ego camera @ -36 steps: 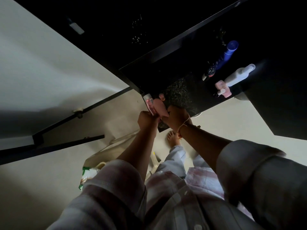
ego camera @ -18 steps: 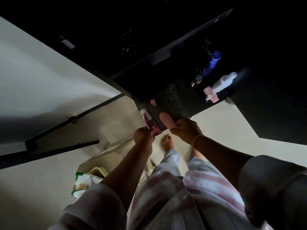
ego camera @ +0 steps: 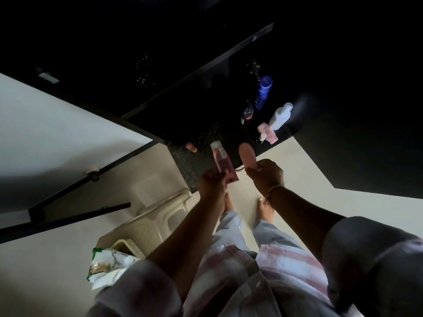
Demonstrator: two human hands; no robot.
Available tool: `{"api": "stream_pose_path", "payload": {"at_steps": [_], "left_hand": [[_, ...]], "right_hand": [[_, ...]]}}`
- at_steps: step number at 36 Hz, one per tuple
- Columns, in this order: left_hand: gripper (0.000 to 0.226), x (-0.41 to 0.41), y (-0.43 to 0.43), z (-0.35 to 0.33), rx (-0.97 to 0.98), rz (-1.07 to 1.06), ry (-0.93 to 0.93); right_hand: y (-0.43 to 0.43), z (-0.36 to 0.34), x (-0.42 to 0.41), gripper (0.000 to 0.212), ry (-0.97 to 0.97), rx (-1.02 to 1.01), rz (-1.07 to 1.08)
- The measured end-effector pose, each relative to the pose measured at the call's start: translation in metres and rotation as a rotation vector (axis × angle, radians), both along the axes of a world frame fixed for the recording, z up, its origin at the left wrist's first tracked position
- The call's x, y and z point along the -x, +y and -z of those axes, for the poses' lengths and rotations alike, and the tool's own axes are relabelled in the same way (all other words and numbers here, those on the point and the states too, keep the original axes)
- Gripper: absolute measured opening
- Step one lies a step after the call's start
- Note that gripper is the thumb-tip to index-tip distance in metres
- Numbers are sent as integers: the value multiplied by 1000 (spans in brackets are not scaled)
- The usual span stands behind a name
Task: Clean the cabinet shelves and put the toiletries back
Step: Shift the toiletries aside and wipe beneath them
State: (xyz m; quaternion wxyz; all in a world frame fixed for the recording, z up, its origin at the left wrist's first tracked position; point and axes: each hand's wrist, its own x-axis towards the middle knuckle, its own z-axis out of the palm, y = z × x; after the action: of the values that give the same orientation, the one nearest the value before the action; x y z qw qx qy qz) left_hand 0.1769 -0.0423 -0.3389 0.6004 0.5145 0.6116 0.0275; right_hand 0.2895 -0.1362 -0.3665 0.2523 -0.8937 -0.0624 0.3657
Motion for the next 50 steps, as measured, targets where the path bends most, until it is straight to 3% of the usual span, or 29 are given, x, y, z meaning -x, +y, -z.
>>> {"api": "stream_pose_path", "payload": {"at_steps": [5,12,24,33,38,44,50], "left_hand": [[10,-53,28,8,31,-97,-111],[15,-83,53,27,-54,12,-15],[25,-98,66,44,-106,16,1],[7,-97,66,56,-190,135,89],[23,-93,58,46,-219,163,45],[13,-70,46,35,-428,420,135],[21,-26,42,7,-739,350,18]], "right_hand": [[12,7,-3,25,0,-30,100],[26,23,-3,38,-17,-36,215],[35,34,-6,41,-25,-63,368],[31,34,-6,38,-51,-85,426],[31,37,-6,39,-52,-85,411],[32,31,-6,42,-40,-125,469],[33,24,-2,51,13,-206,590]]}}
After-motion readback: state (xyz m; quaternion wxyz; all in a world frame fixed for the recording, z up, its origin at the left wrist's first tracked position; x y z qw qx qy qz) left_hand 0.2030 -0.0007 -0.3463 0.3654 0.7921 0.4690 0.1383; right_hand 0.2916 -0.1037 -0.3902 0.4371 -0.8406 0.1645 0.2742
